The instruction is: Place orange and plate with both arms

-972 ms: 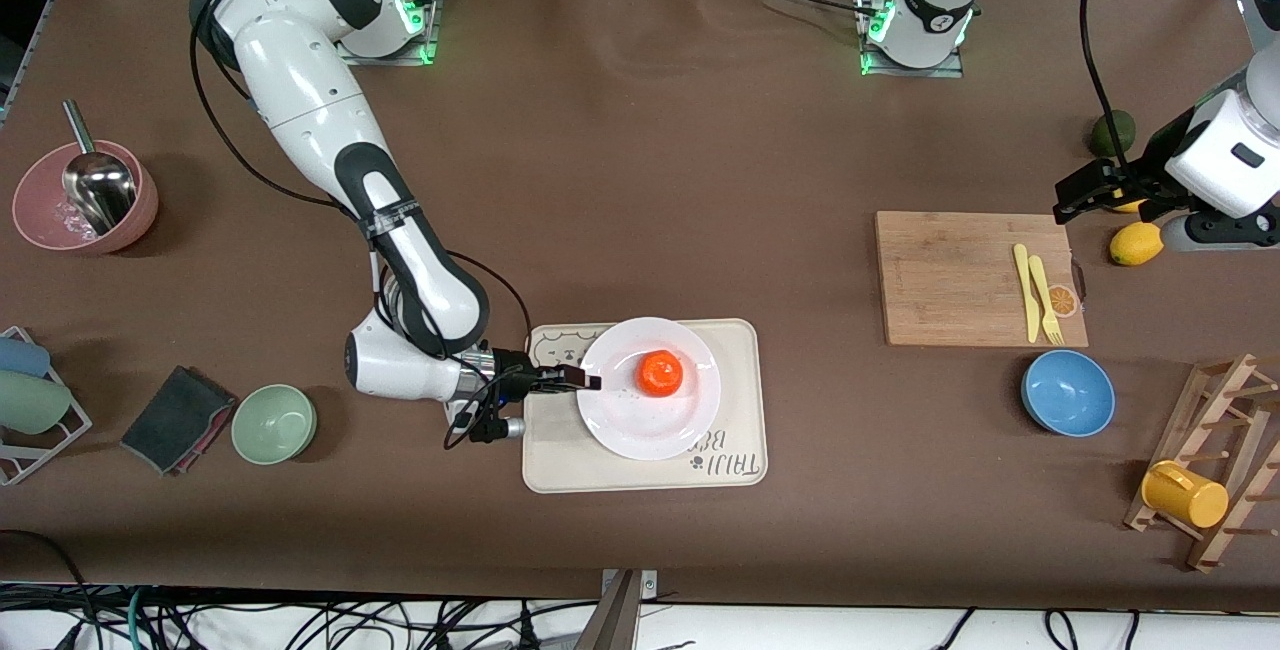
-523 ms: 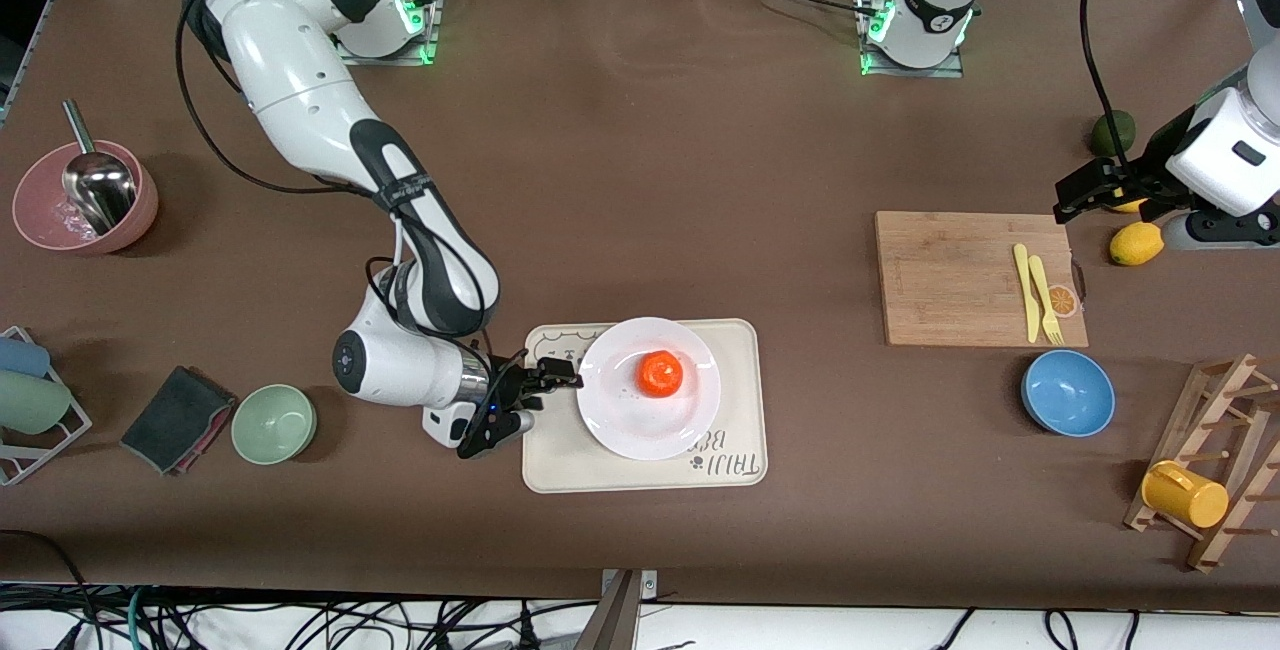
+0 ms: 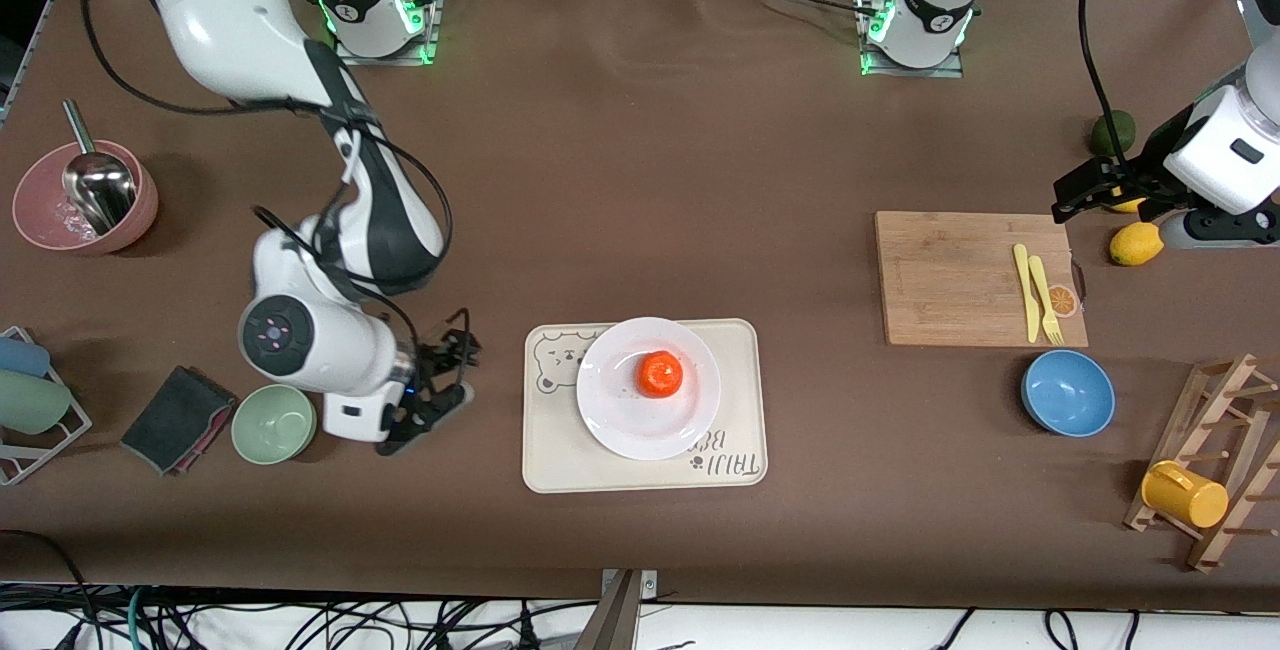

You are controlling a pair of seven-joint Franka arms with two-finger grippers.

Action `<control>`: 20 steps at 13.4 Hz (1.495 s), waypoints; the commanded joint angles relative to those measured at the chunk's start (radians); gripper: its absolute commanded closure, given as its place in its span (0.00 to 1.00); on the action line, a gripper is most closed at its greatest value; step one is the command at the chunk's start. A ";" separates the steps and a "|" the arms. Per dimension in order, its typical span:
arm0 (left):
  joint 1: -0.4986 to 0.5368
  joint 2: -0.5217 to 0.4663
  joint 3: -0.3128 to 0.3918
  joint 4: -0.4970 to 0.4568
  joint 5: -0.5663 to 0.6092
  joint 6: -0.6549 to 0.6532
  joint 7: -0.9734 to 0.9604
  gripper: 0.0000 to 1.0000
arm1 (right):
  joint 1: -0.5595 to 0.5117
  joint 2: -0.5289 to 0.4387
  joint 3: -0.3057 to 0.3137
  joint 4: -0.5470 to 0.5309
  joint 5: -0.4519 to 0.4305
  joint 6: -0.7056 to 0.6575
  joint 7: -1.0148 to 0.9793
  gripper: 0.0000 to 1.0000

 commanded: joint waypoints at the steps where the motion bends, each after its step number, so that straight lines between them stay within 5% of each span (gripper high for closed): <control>1: -0.004 0.001 0.006 0.019 -0.004 -0.009 0.017 0.00 | -0.003 -0.158 -0.089 -0.062 -0.046 -0.069 -0.010 0.00; 7: -0.006 0.005 0.006 0.022 -0.007 -0.007 0.008 0.00 | -0.021 -0.410 -0.249 -0.068 0.019 -0.371 -0.005 0.00; 10: -0.007 0.006 0.006 0.040 -0.015 -0.007 0.004 0.00 | -0.085 -0.568 -0.195 -0.270 0.022 -0.399 0.027 0.00; 12: -0.007 0.005 0.000 0.040 -0.007 -0.016 0.004 0.00 | -0.194 -0.701 -0.052 -0.487 0.003 -0.314 0.231 0.00; 14: -0.007 0.005 0.001 0.040 -0.012 -0.016 0.004 0.00 | -0.271 -0.749 0.019 -0.612 0.003 -0.226 0.332 0.00; 20: -0.006 0.005 0.004 0.042 -0.019 -0.016 0.004 0.00 | -0.281 -0.791 -0.021 -0.591 0.005 -0.166 0.328 0.00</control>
